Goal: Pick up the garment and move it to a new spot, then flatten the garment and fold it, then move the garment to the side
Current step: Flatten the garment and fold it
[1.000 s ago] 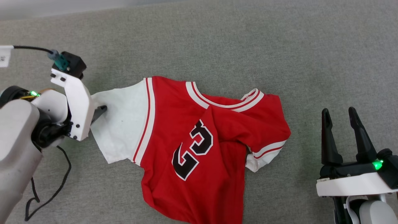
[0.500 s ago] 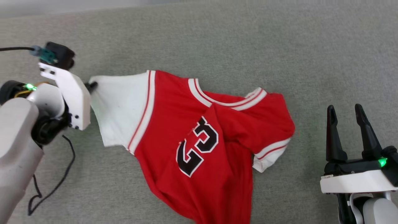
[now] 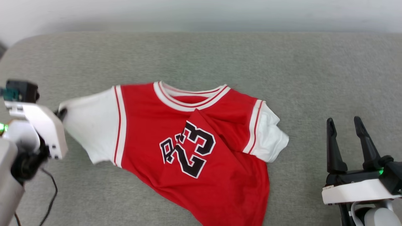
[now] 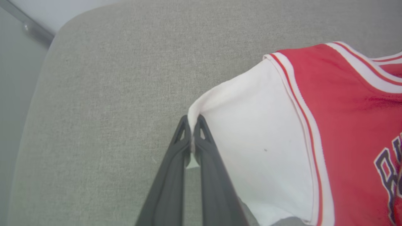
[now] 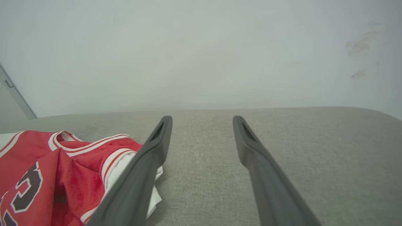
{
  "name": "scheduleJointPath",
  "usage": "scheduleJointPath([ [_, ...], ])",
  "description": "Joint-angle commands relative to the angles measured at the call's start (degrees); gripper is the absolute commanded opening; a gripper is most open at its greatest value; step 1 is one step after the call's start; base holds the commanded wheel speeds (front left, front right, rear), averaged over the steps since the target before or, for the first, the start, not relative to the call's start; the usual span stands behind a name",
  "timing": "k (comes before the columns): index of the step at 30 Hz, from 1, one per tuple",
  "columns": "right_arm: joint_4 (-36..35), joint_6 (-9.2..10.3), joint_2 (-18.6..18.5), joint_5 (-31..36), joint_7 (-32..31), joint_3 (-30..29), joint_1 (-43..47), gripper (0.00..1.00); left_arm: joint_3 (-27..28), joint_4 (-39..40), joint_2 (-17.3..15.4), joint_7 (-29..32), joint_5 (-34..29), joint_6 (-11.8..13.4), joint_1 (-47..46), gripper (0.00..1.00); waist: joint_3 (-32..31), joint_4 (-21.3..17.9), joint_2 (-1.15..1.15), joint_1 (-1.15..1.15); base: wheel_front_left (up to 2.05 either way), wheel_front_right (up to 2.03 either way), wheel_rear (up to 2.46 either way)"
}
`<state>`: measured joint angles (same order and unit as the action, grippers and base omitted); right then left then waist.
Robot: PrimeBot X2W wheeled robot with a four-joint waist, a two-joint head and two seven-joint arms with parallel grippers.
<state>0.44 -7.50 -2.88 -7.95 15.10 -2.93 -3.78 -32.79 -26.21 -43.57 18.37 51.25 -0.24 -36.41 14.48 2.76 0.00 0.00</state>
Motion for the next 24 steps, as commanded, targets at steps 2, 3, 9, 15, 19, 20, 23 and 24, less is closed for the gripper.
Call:
scheduleJointPath([
  [2,0.42,0.02,0.01,0.49,0.09,0.03,0.57,1.00,0.21,0.56,0.16,-0.59,1.17,0.90,3.56,0.00,-1.52,1.85,0.00,0.00,0.00,0.00,0.00],
  [3,0.60,0.02,0.01,0.46,0.09,-0.06,0.76,1.00,0.59,0.97,0.64,-1.19,2.15,0.88,4.79,0.00,-1.77,2.11,0.00,0.00,0.00,0.00,0.00],
  [9,0.80,0.02,0.01,2.57,0.09,-0.05,1.34,1.00,1.53,4.11,3.33,-9.00,2.71,1.09,10.09,1.00,-3.45,3.50,0.00,0.00,0.00,0.00,0.00],
  [15,0.43,0.02,0.01,3.41,0.09,-1.14,1.73,1.00,2.38,7.96,5.15,-22.55,-2.31,1.86,11.94,1.00,-5.02,4.61,0.00,0.00,0.00,0.00,0.00],
  [19,0.30,0.02,0.01,4.19,-1.93,-0.86,1.45,1.00,2.65,12.45,6.72,-31.39,-6.48,3.30,14.44,1.00,-6.01,5.72,0.00,0.00,0.00,0.00,0.00],
  [20,-1.04,0.02,-0.25,5.10,-4.99,0.14,0.42,1.00,3.62,14.98,7.95,-32.91,-8.42,4.93,15.56,1.00,-6.01,6.60,0.00,0.00,0.00,0.00,0.00],
  [23,-2.94,0.05,-4.63,5.35,-12.69,2.67,-1.30,1.00,6.10,19.33,10.27,-33.57,-12.01,7.48,17.38,1.00,-5.72,7.90,0.00,0.00,0.00,0.00,0.00],
  [24,-3.52,0.03,-6.31,4.76,-15.82,4.03,-2.24,1.00,7.22,21.26,11.16,-33.62,-13.75,8.01,17.82,1.00,-5.58,8.32,0.00,0.00,0.00,0.00,0.00],
])
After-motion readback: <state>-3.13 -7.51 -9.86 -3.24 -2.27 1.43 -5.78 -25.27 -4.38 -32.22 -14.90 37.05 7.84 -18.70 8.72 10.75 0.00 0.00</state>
